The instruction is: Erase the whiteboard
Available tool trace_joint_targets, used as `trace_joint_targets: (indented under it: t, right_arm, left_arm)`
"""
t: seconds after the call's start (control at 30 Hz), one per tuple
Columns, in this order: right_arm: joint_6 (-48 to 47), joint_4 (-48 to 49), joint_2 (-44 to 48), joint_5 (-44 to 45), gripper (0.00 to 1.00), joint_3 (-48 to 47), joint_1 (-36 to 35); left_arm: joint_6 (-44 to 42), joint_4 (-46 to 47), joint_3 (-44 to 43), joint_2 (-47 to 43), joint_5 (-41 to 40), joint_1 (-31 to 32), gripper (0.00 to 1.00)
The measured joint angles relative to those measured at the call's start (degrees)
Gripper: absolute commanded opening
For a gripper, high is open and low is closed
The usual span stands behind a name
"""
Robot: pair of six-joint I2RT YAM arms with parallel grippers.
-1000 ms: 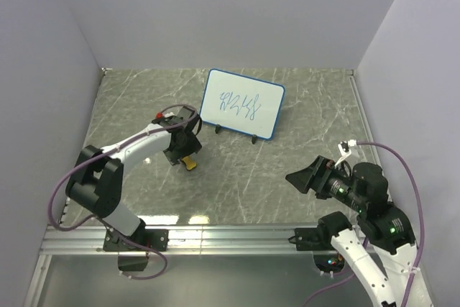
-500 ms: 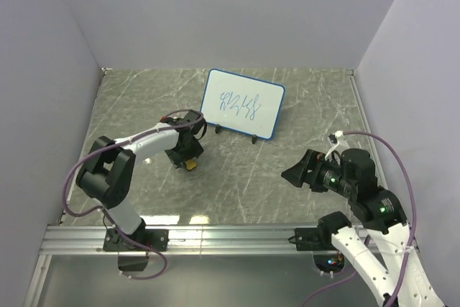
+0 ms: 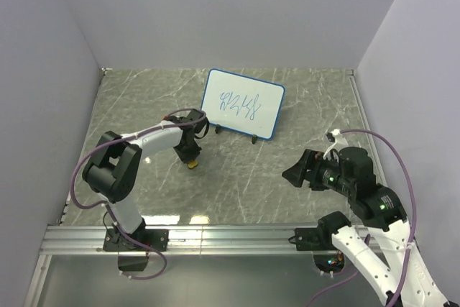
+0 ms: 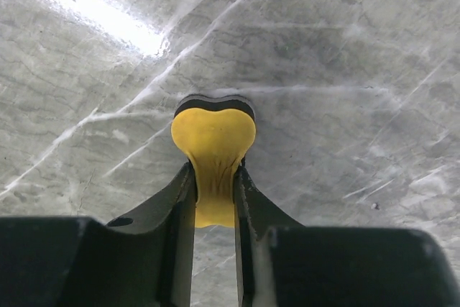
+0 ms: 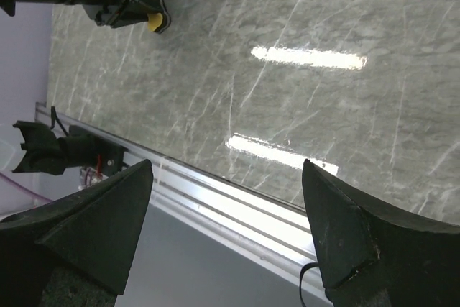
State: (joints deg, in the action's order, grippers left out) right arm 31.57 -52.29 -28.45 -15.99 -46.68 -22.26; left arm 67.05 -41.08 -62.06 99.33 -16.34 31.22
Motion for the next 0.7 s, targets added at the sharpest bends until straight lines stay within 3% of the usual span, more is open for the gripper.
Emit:
trace_joint_targets:
  t: [0.13,0.3,0.5,0.7]
  right_arm:
    - [-0.4,-1.0,-2.9,2.4,0.92,-3.3,-0.1]
    - [-1.3,-2.2,-21.2,3.0,0.89,-15.1,1.9]
    - [-1.5,1.7,-42.7,-2.8,0.84,-26.3,9.0]
    - [-1.7,5.7,-59.8,-11.1,0.82,-41.7,16.3]
  left_arm:
    - [-0.4,-0.1,-0.5,0.1,-0.1,0.2,0.0]
    - [-3.0,-0.7,-6.2,0.1,-1.6,2.3,0.0]
    - [-9.4,-1.1,-25.6,3.9,-3.3,5.7,0.0]
    - [-15.8,0.1,-38.4,11.4,-1.0,8.5,0.0]
